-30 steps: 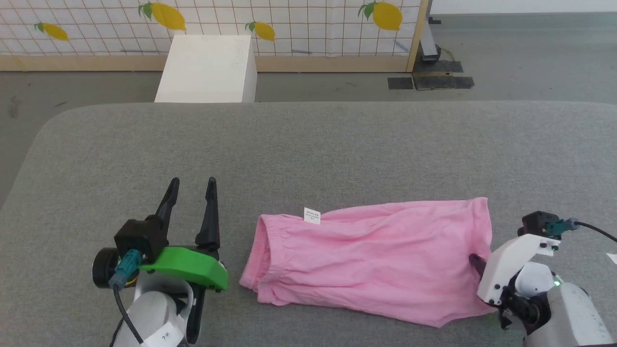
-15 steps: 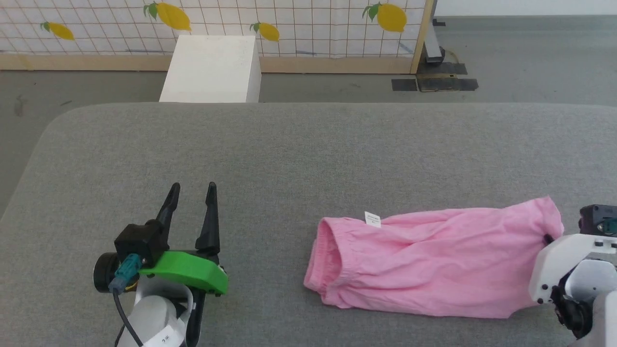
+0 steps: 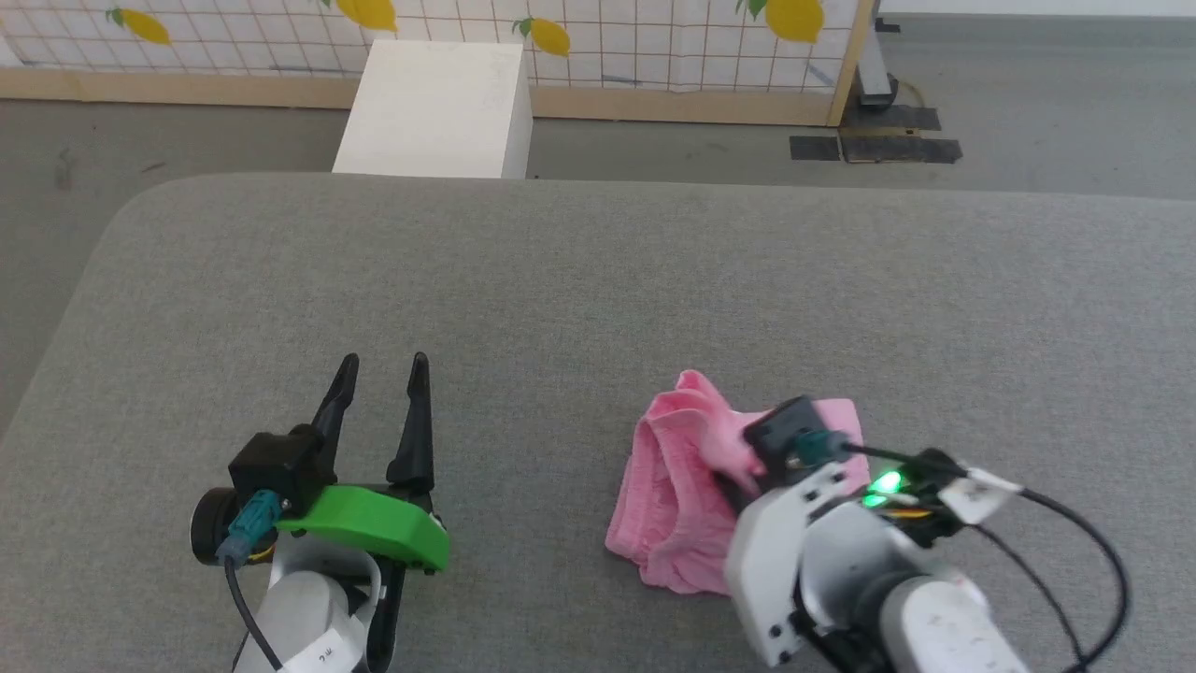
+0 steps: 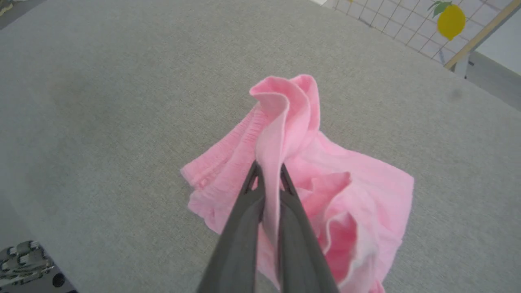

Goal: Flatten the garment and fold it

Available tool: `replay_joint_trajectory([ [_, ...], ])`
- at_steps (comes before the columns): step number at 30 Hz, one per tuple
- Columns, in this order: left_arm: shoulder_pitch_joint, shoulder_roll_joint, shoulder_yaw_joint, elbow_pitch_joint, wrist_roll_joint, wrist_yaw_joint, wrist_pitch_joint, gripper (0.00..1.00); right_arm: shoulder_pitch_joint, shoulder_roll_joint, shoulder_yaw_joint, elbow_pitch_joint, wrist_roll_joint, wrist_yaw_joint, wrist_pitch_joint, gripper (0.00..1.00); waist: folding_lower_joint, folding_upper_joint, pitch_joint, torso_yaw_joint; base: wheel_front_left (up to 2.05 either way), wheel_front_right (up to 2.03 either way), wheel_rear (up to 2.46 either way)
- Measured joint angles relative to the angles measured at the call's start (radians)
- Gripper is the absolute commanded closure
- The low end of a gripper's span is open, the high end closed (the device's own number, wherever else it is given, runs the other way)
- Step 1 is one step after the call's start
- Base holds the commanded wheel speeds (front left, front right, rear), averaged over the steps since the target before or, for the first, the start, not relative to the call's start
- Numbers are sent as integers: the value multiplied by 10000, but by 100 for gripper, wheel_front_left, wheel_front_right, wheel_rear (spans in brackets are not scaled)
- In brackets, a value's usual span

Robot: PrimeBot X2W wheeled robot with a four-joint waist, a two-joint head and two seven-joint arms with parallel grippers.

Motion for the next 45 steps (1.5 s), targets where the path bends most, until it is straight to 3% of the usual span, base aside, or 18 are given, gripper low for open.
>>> replay_joint_trajectory([
  [5,-12,-33,0,50,0,-52,0,0,-439,-2,903,1156,462,0,-86,100,0,0,148,171,0,0,0],
  [6,-19,-38,2,65,0,-71,0,0,-515,0,1028,1360,660,0,-117,88,0,0,176,205,0,0,0],
  [7,-31,-44,4,75,0,-73,0,0,-580,-8,1158,1515,830,0,-148,60,1,0,203,234,0,0,0],
  [8,-36,-46,13,84,0,-75,0,0,-614,-8,1266,1584,1012,0,-217,0,1,0,223,254,0,0,0],
  [14,-42,-69,119,104,-2,-79,0,0,-616,-4,1651,1390,3605,0,-587,0,1,0,276,245,0,0,0],
  [17,-41,-77,178,119,0,-86,0,0,-592,8,1243,472,5016,0,-1756,0,1,0,235,140,0,0,0],
  [20,-40,-92,176,117,0,-88,0,0,-527,12,399,8,4938,0,-2853,0,1,0,178,38,0,0,0],
  [24,-37,-100,174,102,4,-90,0,0,-77,13,-1329,-121,3983,0,-4077,0,1,0,85,-89,0,0,0],
  [26,-35,-104,171,88,6,-92,0,0,212,-2,-2272,48,3498,0,-4529,0,1,0,38,-150,0,0,0],
  [27,-30,-104,178,69,12,-92,0,0,511,-8,-3298,619,3283,-2,-4955,0,1,0,-16,-234,0,0,0],
  [31,-28,-107,173,52,19,-150,0,0,638,-19,-3891,1854,3459,-2,-4947,0,0,1,-44,-310,0,0,0],
  [35,-27,-109,167,31,19,-161,0,0,620,-15,-3586,2888,3760,-2,-4387,0,1,0,-23,-320,0,0,0],
  [39,-29,-111,159,13,17,-161,0,0,355,4,-3231,3877,4583,-2,-3461,0,1,0,62,-302,0,0,0],
  [43,-30,-113,132,8,-13,-163,0,0,-414,-4,-2884,4949,4707,0,-2161,0,1,0,156,-164,0,0,0],
  [45,-30,-113,125,12,-48,-161,0,0,-611,-40,-2702,5007,4713,0,-1662,59,0,0,157,-110,0,0,0],
])
